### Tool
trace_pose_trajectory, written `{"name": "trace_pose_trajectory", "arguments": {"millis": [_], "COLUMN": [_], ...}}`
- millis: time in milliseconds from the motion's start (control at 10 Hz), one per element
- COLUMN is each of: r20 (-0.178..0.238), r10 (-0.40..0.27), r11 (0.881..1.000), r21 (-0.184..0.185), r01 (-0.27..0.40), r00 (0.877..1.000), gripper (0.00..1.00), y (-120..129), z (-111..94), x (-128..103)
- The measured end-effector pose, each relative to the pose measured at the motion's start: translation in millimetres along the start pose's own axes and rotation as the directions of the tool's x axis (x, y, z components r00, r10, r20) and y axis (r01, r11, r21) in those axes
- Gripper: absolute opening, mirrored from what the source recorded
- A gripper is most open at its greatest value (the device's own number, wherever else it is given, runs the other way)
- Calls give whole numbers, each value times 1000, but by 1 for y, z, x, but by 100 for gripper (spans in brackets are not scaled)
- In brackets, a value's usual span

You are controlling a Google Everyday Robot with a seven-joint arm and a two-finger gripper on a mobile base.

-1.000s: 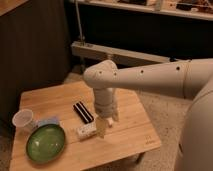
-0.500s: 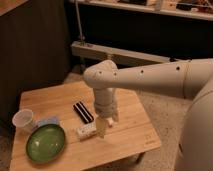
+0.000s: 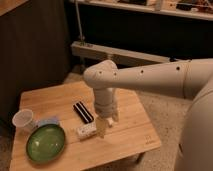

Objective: Place the pepper in the ceramic bowl

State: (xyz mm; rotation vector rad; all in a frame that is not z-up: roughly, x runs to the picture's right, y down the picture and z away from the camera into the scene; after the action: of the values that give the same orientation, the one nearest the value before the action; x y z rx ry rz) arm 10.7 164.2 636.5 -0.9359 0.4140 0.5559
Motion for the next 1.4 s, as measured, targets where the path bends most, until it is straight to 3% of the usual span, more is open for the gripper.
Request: {"name": "trace_pose_trajectory", "arguments": {"millis": [1000, 1100, 1200, 1300, 1400], "r20": [7, 27, 79, 169, 270], "r10": [2, 7, 13, 21, 52], "r11": [1000, 1000, 998, 990, 971], "r21": [3, 13, 55, 132, 210], "r01": [-2, -7, -17, -44, -111], "r00": [1000, 1000, 997, 985, 962], "gripper": [66, 66, 66, 66, 66], "y": [0, 0, 1, 2, 3], "z": [-1, -3, -8, -20, -38], "x": [0, 0, -1, 1, 6]}}
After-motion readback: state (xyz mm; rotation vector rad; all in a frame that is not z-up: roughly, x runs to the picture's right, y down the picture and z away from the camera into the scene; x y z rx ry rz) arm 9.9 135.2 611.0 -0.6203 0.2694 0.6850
